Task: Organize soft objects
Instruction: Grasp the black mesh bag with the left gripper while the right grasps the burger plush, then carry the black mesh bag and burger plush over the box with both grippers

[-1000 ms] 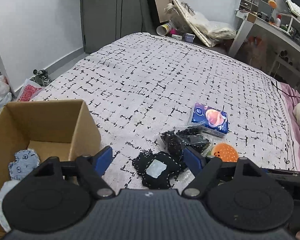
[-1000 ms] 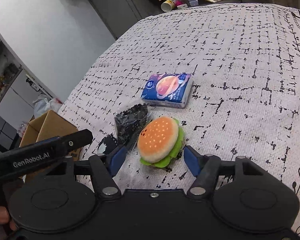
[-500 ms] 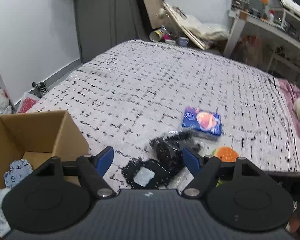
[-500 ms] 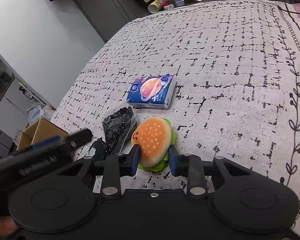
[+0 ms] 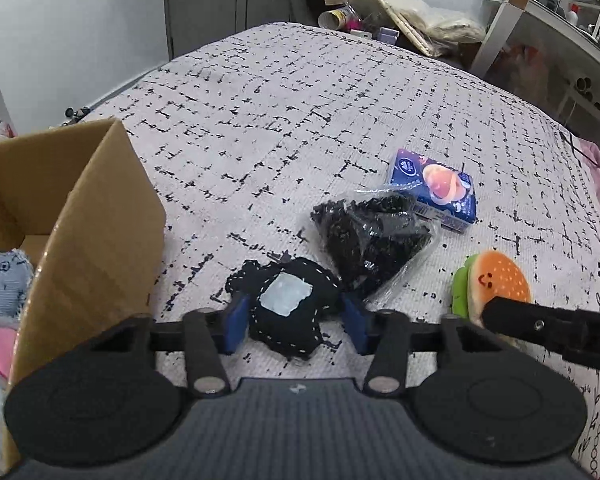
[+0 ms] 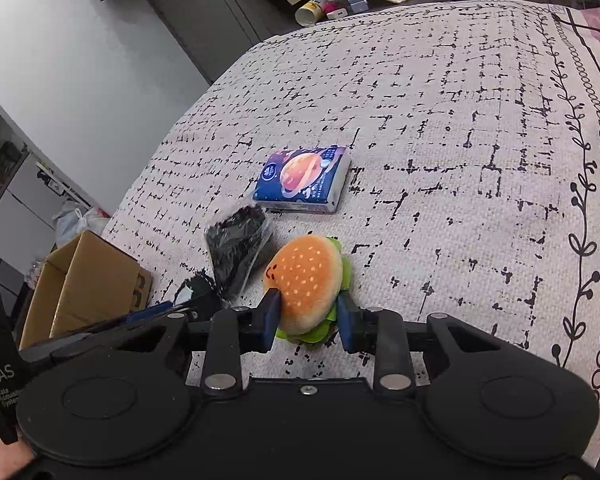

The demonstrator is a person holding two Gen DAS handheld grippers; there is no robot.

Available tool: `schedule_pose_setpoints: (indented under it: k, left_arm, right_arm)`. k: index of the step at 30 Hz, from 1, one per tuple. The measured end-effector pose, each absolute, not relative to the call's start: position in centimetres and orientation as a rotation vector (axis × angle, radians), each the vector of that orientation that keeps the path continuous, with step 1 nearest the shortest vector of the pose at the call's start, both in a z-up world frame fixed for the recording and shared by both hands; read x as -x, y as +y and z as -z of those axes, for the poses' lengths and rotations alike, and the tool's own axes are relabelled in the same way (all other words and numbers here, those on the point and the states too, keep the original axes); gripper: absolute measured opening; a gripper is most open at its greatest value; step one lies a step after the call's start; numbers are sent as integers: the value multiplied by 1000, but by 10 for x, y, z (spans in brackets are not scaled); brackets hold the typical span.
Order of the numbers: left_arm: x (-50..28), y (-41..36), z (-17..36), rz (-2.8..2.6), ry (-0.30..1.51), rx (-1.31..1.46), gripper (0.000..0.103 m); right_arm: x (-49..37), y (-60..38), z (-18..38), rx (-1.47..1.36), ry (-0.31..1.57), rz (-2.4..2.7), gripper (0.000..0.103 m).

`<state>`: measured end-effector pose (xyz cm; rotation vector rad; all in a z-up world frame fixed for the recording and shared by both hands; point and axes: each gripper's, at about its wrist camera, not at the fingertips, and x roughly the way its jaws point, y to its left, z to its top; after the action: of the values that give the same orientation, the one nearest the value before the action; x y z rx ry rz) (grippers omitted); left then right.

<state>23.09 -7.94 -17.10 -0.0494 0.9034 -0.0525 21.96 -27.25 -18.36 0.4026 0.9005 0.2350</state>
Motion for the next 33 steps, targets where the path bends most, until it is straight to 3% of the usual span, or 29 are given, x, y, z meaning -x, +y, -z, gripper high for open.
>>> schedule_pose_setpoints:
  k: [1, 4, 33]
  left_arm:
    - [-230, -79, 171, 56, 901, 50, 34]
    - [-228, -78, 168, 57, 891, 64, 28]
    - [-175, -42, 83, 43, 732, 160, 28]
  right_arm:
    - [-220, -271, 183, -398, 899, -239, 30]
    - [-220, -267, 183, -383, 896, -247, 29]
    - [-184, -250, 116, -319, 751, -227, 27]
